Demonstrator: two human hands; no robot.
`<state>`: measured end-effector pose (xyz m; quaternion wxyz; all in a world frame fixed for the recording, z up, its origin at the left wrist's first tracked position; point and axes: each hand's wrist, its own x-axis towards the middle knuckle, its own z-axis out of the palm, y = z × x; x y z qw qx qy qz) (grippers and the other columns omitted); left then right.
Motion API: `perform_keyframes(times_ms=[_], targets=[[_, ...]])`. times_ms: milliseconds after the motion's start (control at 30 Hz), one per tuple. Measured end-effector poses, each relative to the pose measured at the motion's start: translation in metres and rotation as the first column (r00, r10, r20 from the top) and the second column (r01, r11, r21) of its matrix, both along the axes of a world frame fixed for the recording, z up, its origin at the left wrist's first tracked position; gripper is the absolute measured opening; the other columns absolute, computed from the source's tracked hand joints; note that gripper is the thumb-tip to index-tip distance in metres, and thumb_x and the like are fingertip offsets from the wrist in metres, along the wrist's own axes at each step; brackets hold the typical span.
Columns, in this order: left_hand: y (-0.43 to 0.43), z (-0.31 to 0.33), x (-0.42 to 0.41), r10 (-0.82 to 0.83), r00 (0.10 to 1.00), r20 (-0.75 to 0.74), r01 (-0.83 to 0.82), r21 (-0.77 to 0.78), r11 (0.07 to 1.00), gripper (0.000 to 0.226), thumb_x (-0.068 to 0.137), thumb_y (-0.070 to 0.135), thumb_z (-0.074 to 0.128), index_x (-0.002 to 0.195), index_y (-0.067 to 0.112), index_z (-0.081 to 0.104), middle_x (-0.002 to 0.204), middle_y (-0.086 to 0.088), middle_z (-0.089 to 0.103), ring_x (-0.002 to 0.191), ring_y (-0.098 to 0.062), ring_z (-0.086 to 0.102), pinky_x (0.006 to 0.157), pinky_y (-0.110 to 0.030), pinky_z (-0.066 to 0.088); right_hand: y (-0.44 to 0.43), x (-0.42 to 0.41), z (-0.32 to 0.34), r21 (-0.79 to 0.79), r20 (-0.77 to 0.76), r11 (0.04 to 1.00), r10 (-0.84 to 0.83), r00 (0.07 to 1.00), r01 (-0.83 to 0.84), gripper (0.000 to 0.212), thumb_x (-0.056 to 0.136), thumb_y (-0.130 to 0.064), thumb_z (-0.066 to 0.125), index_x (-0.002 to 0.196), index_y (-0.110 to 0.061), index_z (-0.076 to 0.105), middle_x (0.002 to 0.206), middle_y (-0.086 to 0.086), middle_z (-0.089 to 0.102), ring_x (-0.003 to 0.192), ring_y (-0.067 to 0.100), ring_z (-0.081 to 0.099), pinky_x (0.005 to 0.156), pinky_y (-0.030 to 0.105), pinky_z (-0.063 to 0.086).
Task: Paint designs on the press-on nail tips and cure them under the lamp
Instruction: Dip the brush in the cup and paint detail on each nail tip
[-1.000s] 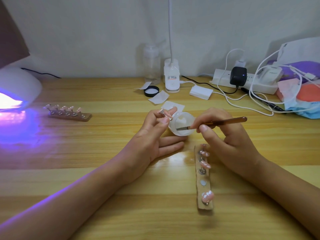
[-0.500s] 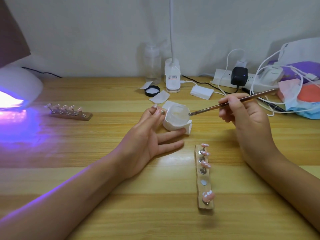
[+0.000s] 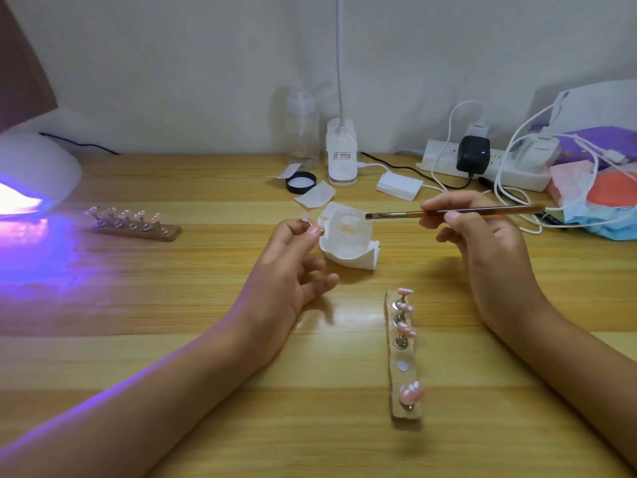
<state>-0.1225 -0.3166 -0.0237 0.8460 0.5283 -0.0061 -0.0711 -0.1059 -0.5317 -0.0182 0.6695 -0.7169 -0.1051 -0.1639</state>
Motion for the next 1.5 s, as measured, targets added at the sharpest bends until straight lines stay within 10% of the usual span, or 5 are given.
perform_keyframes(times_ms=[1033, 1500], targets=[[0.001, -0.003, -0.007, -0.289, 0.942, 0.169, 0.197, 0.417, 0.887, 0.010, 0.067, 0.035, 0.074, 0.070, 0.030, 0.066, 0.075, 0.005, 0.066, 0.072, -0.006, 0.062, 0.066, -0.018, 0.051, -0.010, 0.010, -0.002, 0.211, -0.196, 0.974, -0.037, 0.980, 0.079, 0.026, 0.080, -0.023, 0.047, 0.077, -0.024, 0.072, 0.080, -0.007, 0.069, 0.081, 0.006, 0.064, 0.074, 0.026, 0.044], [0.002, -0.002, -0.007, -0.308, 0.924, 0.227, 0.189, 0.428, 0.884, 0.014, 0.075, 0.020, 0.072, 0.072, 0.031, 0.066, 0.073, 0.008, 0.065, 0.067, -0.004, 0.059, 0.064, -0.013, 0.048, -0.003, 0.000, 0.008, 0.396, -0.139, 0.862, 0.397, 0.907, -0.317, 0.034, 0.075, -0.015, 0.035, 0.062, -0.019, 0.065, 0.068, -0.001, 0.055, 0.066, 0.013, 0.049, 0.068, 0.026, 0.042]])
